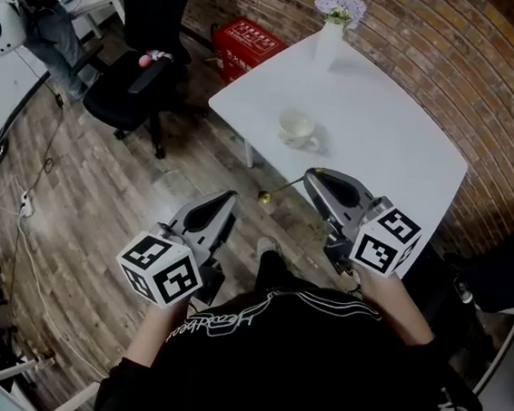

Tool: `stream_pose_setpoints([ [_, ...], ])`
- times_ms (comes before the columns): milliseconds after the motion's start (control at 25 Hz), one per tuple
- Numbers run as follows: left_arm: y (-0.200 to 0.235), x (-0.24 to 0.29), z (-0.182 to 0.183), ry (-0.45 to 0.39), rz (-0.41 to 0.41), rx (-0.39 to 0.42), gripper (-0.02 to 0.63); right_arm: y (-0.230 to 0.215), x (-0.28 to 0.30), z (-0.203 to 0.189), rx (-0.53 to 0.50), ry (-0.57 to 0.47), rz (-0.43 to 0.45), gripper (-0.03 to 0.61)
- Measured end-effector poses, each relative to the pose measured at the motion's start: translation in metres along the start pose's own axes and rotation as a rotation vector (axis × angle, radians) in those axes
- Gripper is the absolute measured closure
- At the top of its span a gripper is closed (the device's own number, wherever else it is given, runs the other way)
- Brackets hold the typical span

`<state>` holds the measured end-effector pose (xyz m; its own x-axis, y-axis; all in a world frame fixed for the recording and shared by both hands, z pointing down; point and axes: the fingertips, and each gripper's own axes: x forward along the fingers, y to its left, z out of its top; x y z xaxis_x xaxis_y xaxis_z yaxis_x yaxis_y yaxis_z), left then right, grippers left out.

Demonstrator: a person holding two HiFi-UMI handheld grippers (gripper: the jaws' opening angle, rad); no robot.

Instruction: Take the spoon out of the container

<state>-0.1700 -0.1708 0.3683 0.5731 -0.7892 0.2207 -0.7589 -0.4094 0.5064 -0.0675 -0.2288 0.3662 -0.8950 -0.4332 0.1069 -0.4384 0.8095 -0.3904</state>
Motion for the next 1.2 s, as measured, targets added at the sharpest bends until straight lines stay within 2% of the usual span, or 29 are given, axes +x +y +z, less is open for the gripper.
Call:
stream_pose_setpoints([
  [160, -0.02, -0.015, -0.006, -0.008, -0.006, 0.043, 0.609, 0.023, -0.016, -0.011, -0.008, 0.005, 0.021, 0.578],
  [360, -0.032, -0.026, -0.011, -0.008, -0.011, 0.053, 0.609, 0.039, -0.023, -0.018, -0.019, 0.015, 0.032, 0.578],
  [1200, -0.032, -0.022, -0.015, 0.011, -0.008, 0.051, 0.609, 0.039, -0.024, -0.018, -0.017, 0.026, 0.036, 0.578],
])
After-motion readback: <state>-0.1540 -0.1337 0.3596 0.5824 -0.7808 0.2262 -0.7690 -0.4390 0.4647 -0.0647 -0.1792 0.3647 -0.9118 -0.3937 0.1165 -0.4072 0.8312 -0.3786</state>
